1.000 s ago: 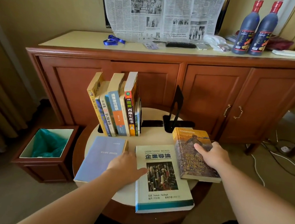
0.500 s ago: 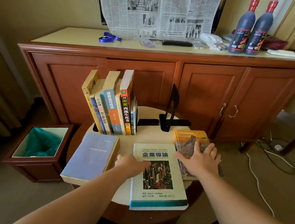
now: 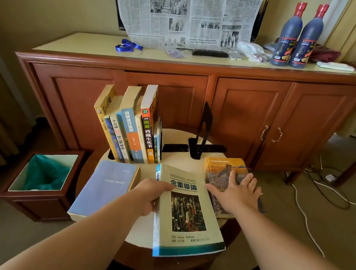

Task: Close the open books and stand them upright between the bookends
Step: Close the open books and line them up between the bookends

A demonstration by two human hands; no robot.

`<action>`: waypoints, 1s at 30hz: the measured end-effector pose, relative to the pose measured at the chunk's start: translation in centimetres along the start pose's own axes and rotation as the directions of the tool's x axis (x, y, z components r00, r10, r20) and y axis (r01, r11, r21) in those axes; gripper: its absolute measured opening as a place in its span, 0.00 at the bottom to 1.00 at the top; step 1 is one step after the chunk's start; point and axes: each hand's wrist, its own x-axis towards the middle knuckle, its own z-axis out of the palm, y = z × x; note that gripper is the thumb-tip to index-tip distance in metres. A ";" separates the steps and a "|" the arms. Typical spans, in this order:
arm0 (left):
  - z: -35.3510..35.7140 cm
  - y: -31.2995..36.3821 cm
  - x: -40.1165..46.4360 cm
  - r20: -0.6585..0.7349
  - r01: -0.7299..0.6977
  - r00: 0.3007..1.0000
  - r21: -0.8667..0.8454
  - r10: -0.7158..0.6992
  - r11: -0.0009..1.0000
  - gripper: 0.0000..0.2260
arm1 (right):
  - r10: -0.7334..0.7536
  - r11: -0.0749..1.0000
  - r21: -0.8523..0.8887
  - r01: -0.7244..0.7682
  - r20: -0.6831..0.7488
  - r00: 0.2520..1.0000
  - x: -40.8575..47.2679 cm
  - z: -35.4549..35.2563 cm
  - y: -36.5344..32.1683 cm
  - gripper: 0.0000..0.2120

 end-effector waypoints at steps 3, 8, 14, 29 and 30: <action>-0.3 1.1 -1.1 -0.035 -0.096 0.995 -0.012 0.095 0.995 0.10 | -0.092 0.996 -0.016 0.090 -0.173 0.981 -1.6 -1.5 -1.3 0.45; -1.7 3.5 -2.7 -0.144 -0.297 0.949 -0.111 0.281 0.948 0.07 | -0.381 0.804 0.422 0.419 -0.176 0.908 -5.8 -4.5 -6.6 0.33; -2.4 4.2 -4.7 0.002 -0.584 0.808 -0.126 0.589 0.802 0.09 | -0.483 0.661 0.569 0.490 -0.178 0.857 -7.9 -6.1 -11.4 0.45; -8.4 3.3 -1.1 0.003 -0.496 0.764 0.643 0.645 0.584 0.21 | -0.155 0.715 0.608 0.344 -0.342 0.927 -6.7 -6.3 -13.3 0.04; -9.4 3.0 -0.4 -0.007 -0.456 0.762 0.704 0.647 0.545 0.22 | -0.139 0.708 0.616 0.346 -0.359 0.923 -6.4 -6.5 -13.4 0.04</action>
